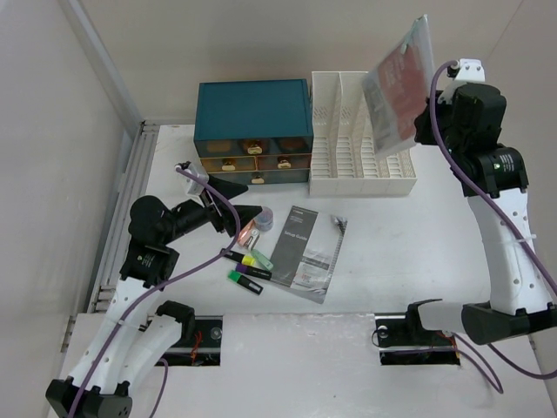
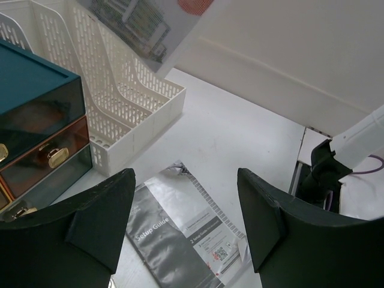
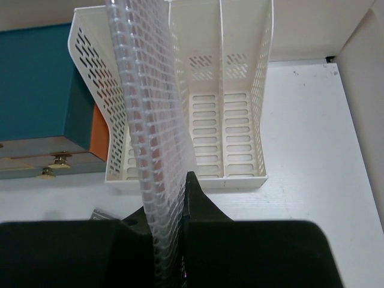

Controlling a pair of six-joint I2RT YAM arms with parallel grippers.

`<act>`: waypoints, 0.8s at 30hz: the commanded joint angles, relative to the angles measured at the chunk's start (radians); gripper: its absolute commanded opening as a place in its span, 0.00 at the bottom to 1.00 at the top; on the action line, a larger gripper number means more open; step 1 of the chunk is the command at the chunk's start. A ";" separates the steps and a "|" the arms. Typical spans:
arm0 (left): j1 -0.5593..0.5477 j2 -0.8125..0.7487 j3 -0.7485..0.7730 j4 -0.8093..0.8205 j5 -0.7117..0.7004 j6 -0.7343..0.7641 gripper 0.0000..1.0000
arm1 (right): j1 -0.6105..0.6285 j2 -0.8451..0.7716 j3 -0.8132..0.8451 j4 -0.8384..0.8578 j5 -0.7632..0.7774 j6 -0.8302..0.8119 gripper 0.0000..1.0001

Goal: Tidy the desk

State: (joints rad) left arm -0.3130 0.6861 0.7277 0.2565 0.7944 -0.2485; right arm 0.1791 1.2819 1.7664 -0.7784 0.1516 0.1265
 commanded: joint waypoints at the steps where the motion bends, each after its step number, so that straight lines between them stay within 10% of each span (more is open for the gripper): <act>1: -0.005 -0.007 -0.004 0.038 0.000 0.012 0.66 | 0.019 -0.020 0.002 0.079 0.077 0.051 0.00; 24: -0.005 -0.036 -0.031 0.029 -0.018 0.022 0.66 | 0.068 0.212 0.056 0.110 -0.041 0.039 0.00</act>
State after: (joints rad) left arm -0.3130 0.6781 0.6968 0.2447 0.7807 -0.2398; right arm 0.2165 1.4776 1.7538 -0.7692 0.1192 0.1638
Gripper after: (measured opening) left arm 0.655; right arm 0.038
